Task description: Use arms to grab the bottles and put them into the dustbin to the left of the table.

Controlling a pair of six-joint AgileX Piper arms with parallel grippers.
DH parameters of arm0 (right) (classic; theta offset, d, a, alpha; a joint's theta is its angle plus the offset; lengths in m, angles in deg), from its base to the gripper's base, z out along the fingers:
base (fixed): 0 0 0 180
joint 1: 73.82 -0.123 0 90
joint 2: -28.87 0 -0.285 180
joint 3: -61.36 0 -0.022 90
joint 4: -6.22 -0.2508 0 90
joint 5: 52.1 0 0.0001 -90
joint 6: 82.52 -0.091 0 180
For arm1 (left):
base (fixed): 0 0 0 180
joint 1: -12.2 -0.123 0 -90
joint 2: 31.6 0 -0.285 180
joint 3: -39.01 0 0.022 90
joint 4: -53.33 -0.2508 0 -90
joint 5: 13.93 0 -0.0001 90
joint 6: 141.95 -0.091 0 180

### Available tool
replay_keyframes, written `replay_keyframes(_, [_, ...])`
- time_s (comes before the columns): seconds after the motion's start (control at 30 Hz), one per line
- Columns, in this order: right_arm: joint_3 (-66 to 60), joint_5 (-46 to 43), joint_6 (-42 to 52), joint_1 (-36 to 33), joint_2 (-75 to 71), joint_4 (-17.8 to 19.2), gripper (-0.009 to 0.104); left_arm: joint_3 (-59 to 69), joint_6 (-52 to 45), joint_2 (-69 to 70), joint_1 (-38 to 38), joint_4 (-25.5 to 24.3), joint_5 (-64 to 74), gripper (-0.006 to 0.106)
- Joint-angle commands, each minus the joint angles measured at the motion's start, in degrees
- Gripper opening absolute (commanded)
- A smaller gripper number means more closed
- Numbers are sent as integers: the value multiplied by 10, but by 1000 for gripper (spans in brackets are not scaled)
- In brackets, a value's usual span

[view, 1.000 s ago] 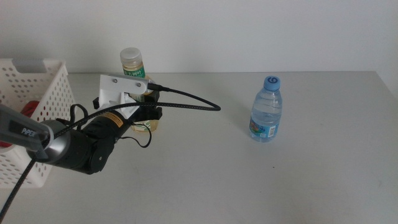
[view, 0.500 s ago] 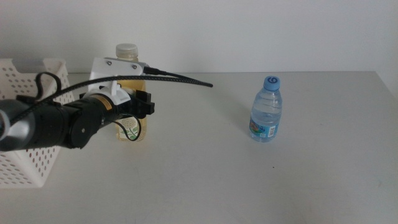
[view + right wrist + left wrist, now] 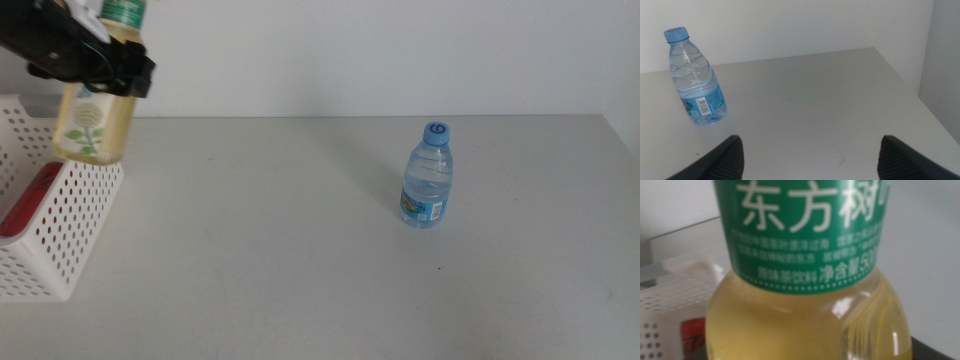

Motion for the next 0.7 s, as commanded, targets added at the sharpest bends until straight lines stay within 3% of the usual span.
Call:
replay_keyframes(0.0, [5,-43,3,2,-13,7,94,-82,-37,36,-37,3,42,-2])
replay_keyframes(0.33, [5,-43,3,2,-13,7,94,-148,-57,18,-217,27,185,-2])
replay_keyframes(0.67, [5,-43,3,2,-13,7,94,-148,-58,-102,-242,84,227,-2])
